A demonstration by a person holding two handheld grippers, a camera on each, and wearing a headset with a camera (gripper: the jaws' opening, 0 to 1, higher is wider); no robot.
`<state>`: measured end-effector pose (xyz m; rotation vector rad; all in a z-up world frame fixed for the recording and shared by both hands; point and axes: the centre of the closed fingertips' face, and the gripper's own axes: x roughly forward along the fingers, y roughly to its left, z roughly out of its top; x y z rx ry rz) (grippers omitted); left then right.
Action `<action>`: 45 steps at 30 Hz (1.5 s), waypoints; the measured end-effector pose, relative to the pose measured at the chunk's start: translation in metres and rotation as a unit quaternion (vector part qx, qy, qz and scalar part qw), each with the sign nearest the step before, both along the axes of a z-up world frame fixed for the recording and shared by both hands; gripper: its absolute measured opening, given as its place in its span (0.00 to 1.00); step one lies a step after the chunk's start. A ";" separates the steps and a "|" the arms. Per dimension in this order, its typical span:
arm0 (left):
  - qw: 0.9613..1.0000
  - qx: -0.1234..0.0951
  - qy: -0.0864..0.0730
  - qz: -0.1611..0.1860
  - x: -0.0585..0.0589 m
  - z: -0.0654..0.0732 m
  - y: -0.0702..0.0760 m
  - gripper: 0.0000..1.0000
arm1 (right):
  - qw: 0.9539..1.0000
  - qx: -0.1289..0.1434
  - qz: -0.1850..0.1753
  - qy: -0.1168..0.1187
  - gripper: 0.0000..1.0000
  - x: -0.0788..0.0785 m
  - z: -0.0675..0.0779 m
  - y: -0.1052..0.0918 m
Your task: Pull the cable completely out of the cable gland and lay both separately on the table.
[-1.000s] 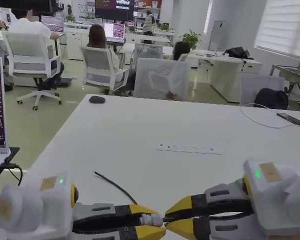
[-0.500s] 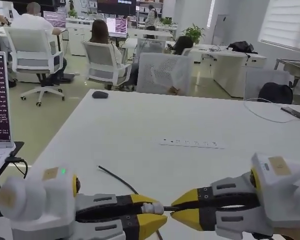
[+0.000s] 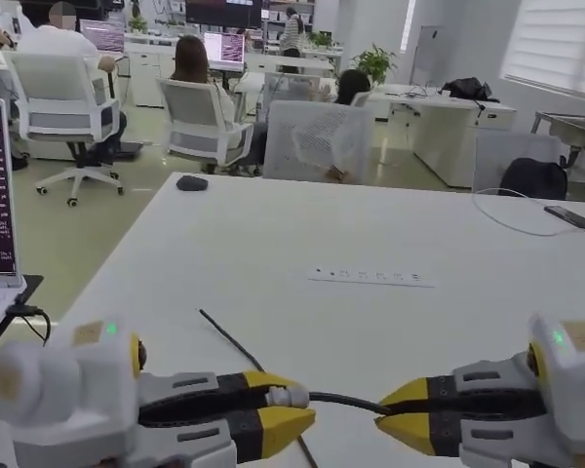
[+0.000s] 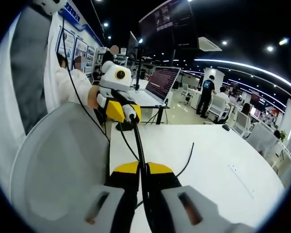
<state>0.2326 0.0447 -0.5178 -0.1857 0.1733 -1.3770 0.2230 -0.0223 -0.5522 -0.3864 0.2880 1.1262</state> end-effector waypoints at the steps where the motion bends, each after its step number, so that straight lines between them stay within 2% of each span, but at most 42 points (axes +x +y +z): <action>1: 1.000 0.000 0.002 0.001 0.000 -0.001 0.000 0.17 | 1.000 -0.002 -0.004 0.002 0.05 0.000 -0.002 -0.003; 10: 1.000 -0.004 0.009 0.010 0.003 0.000 0.003 0.17 | 0.999 0.001 -0.030 0.020 0.05 0.000 -0.013 -0.018; 20: 1.000 0.006 0.001 0.007 0.002 -0.001 0.001 0.17 | 0.999 -0.001 -0.038 0.034 0.06 0.000 -0.018 -0.019; 28: 1.000 0.005 -0.001 0.008 0.002 0.000 0.000 0.17 | 0.998 -0.018 -0.043 0.044 0.10 0.005 -0.020 -0.018; 33: 1.000 0.001 0.001 0.016 0.005 0.002 0.002 0.17 | 0.999 -0.019 -0.038 0.026 0.14 0.008 -0.004 -0.011; 35: 1.000 0.003 0.001 0.018 0.007 0.001 0.003 0.17 | 1.000 -0.013 -0.026 0.011 0.14 0.009 0.008 -0.002; 40: 1.000 0.014 0.001 0.017 0.006 -0.003 0.001 0.17 | 1.000 -0.016 0.011 -0.021 0.12 0.006 0.026 0.023; 45: 1.000 0.017 -0.001 0.013 0.004 -0.004 0.001 0.17 | 0.998 -0.024 0.043 -0.039 0.15 0.006 0.032 0.045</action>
